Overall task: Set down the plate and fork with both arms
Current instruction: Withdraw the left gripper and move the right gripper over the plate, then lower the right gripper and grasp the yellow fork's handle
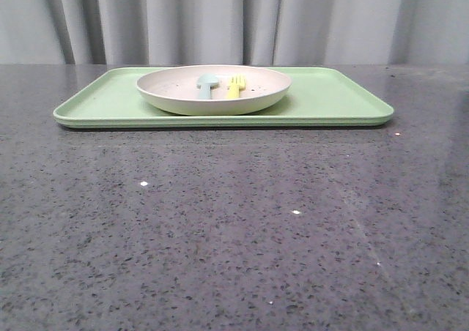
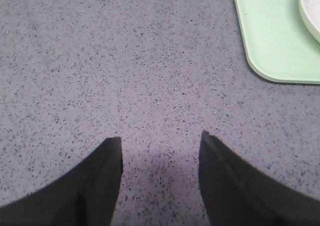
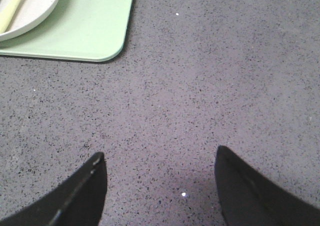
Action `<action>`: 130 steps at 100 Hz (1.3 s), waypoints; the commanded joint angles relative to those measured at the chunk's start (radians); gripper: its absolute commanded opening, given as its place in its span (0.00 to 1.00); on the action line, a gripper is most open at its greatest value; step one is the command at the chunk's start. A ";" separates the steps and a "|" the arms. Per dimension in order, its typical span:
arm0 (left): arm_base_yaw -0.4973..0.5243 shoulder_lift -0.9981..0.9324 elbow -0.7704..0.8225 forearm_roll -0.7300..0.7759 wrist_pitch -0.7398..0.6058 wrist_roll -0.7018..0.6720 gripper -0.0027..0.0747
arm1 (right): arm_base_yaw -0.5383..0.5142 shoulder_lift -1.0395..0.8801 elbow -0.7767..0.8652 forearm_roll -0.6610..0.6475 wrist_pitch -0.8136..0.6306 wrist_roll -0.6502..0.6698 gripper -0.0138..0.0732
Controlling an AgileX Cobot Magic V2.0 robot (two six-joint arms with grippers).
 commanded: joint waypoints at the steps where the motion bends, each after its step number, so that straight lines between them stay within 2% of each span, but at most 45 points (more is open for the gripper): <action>1: 0.000 -0.037 -0.009 -0.007 -0.051 -0.009 0.49 | -0.004 0.009 -0.032 -0.004 -0.058 -0.005 0.71; 14: 0.000 -0.053 -0.009 -0.005 -0.029 -0.009 0.49 | -0.004 0.009 -0.032 0.029 -0.069 -0.005 0.71; 28: 0.000 -0.053 -0.009 -0.005 -0.017 -0.009 0.49 | -0.004 0.034 -0.048 0.135 -0.105 -0.014 0.71; 39: 0.000 -0.053 -0.009 -0.005 -0.017 -0.009 0.49 | 0.003 0.104 -0.097 0.231 -0.108 -0.077 0.71; 52: 0.000 -0.053 -0.009 -0.005 -0.017 -0.009 0.49 | 0.032 0.214 -0.200 0.300 -0.108 -0.101 0.71; 86: 0.000 -0.053 -0.009 -0.005 -0.008 -0.009 0.48 | 0.218 0.621 -0.529 0.305 -0.112 -0.100 0.71; 107: 0.000 -0.053 -0.009 -0.005 0.002 -0.009 0.48 | 0.316 0.862 -0.729 0.256 -0.103 -0.039 0.70; 130: 0.000 -0.053 -0.009 -0.005 0.016 -0.009 0.48 | 0.428 1.052 -0.933 -0.044 -0.033 0.206 0.69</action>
